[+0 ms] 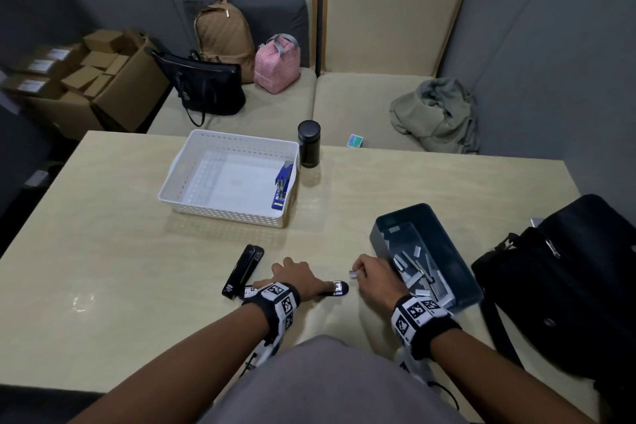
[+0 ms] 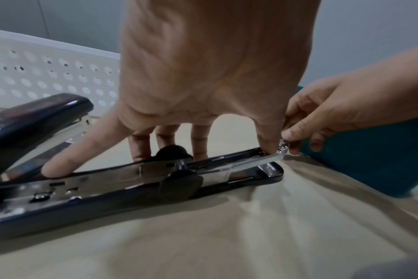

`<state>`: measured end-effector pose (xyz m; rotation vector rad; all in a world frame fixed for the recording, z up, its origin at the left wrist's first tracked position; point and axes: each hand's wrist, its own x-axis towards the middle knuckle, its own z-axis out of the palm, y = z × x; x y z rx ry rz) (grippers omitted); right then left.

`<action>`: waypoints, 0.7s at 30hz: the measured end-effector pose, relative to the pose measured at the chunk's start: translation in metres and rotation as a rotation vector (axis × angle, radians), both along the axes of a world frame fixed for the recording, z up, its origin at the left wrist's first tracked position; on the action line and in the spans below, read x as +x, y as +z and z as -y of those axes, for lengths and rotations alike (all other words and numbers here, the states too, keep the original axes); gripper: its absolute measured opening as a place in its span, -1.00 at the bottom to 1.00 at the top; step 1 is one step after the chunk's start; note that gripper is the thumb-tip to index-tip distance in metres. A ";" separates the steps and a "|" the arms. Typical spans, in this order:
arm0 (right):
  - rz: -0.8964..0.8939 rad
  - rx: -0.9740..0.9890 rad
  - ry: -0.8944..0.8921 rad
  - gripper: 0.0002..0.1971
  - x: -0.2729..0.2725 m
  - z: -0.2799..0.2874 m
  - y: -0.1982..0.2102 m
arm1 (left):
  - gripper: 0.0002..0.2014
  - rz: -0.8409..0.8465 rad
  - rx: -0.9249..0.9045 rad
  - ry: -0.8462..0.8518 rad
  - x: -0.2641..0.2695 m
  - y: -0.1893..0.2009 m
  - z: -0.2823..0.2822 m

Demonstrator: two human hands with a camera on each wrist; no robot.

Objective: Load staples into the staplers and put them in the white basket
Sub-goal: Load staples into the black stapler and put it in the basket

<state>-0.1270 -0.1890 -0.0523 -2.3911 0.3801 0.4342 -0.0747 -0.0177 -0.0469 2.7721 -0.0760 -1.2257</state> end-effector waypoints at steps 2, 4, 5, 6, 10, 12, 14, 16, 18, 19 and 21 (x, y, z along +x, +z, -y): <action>0.028 -0.065 0.024 -0.84 -0.003 -0.001 -0.006 | 0.03 -0.006 -0.002 0.004 -0.002 0.001 -0.003; 0.053 -0.120 0.089 -0.82 -0.005 -0.002 -0.009 | -0.03 -0.014 0.001 0.006 -0.003 0.004 -0.004; 0.098 -0.155 0.126 -0.78 -0.005 -0.003 -0.010 | -0.04 -0.019 -0.002 0.005 -0.003 0.005 -0.004; 0.142 -0.175 0.172 -0.76 -0.005 -0.004 -0.008 | -0.03 -0.026 -0.004 0.005 -0.003 0.005 -0.004; 0.049 -0.093 0.409 -0.74 -0.006 -0.014 0.008 | -0.02 -0.027 0.013 0.002 -0.004 0.004 -0.002; 0.003 -0.139 0.479 -0.77 -0.007 -0.020 0.010 | -0.07 -0.018 0.028 0.008 -0.005 0.003 -0.001; 0.018 -0.200 0.480 -0.80 -0.006 -0.023 0.008 | -0.11 -0.010 0.037 0.020 -0.005 0.000 0.000; 0.023 -0.244 0.462 -0.83 -0.002 -0.027 0.007 | -0.13 -0.003 0.038 0.035 -0.005 -0.002 0.001; 0.008 -0.284 0.437 -0.86 0.001 -0.032 0.007 | -0.11 0.009 0.043 0.058 -0.006 -0.003 0.001; -0.005 -0.297 0.432 -0.87 0.002 -0.034 0.006 | -0.11 0.020 0.050 0.072 -0.006 -0.003 0.002; -0.024 -0.310 0.423 -0.87 0.003 -0.038 0.004 | -0.12 0.041 0.066 0.094 -0.007 -0.003 0.005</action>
